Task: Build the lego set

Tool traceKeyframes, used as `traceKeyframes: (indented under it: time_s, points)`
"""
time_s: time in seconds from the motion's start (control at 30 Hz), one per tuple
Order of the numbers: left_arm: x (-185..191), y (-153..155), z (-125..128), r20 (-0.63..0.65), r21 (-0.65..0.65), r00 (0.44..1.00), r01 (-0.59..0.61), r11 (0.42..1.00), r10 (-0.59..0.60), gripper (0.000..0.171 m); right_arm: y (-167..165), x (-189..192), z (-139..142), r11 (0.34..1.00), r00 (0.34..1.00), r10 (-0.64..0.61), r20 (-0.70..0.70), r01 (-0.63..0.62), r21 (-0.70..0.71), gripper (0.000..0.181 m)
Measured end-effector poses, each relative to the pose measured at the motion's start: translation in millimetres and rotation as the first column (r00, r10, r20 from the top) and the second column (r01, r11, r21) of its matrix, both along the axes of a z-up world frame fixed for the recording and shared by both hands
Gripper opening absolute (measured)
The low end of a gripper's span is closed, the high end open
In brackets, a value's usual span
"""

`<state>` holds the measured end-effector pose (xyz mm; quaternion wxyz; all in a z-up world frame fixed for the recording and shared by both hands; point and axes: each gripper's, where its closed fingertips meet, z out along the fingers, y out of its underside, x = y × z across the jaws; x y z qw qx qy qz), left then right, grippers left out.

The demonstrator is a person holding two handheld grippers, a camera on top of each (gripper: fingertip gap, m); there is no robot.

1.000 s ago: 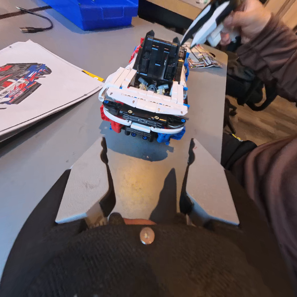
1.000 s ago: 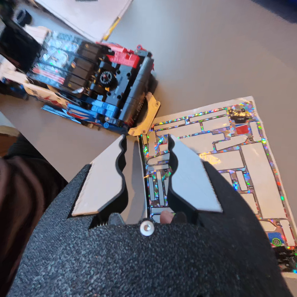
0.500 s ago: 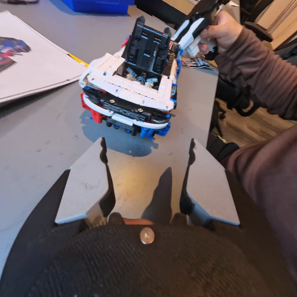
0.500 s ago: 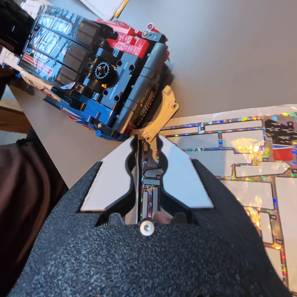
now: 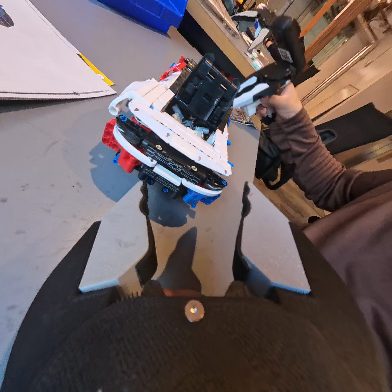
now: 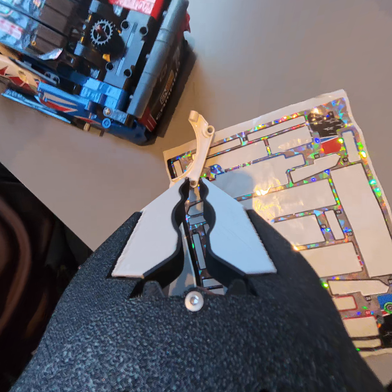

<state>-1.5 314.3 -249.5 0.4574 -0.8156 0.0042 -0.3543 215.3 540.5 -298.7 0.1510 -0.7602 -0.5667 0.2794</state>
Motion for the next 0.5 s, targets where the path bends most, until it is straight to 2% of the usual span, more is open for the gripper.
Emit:
traceKeyframes:
  time_s: [0.13,0.3,0.37,0.5]
  points:
    - [-10.4,1.1,0.6,-0.060,0.026,0.996,-0.061,0.998,0.062,0.090,-11.3,7.3,1.6,1.000,0.999,0.025,-0.027,-0.025,0.001,0.008]
    - [-12.8,-0.6,-0.2,-0.080,0.025,0.994,-0.068,0.997,0.070,0.090,-34.7,11.3,7.3,0.996,0.995,0.080,-0.066,-0.082,-0.028,0.008]
    - [-22.9,-2.0,-1.2,-0.170,0.055,0.978,-0.116,0.992,0.124,0.079,-45.0,14.5,6.5,0.994,0.992,0.102,-0.067,-0.104,-0.023,0.008]
    - [-35.6,-17.0,-1.4,-0.356,0.117,0.910,-0.181,0.977,0.211,0.080,-72.3,11.9,16.2,0.989,0.980,0.147,-0.136,-0.147,0.010,0.007]
